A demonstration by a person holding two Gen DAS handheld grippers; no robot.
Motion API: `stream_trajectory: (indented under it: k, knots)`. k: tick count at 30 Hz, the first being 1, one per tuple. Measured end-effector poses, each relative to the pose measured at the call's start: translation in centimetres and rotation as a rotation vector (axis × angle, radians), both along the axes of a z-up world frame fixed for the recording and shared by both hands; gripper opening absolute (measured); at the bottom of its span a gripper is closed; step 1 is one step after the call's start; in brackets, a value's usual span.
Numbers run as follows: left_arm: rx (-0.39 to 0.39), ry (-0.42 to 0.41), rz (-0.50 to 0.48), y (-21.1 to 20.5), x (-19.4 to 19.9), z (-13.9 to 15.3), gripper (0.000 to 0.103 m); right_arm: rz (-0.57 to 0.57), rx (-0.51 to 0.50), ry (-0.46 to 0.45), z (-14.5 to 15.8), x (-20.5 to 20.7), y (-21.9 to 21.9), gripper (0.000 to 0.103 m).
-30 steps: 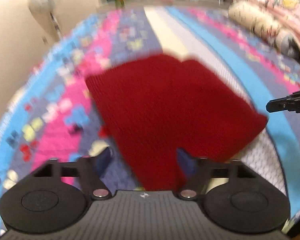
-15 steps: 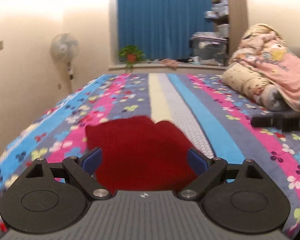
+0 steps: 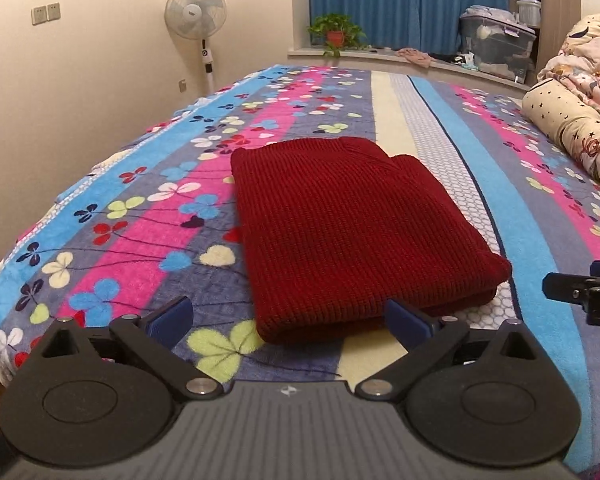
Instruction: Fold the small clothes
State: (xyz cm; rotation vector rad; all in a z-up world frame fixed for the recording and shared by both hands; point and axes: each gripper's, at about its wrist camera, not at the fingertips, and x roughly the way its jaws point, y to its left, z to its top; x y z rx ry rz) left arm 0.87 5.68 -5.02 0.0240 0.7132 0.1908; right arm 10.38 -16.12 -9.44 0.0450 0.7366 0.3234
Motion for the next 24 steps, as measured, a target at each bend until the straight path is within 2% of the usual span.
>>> stream_trajectory:
  k: [4, 24]
  knots:
    - [-0.012, 0.015, -0.005, 0.9, 1.5, -1.0, 0.102, 0.020, -0.011, -0.007, 0.1, -0.2, 0.4, 0.088]
    - [-0.037, 0.042, 0.008, 1.0, 2.6, -1.9, 0.102, 0.044, -0.020, 0.004, -0.1, 0.8, 1.5, 0.089]
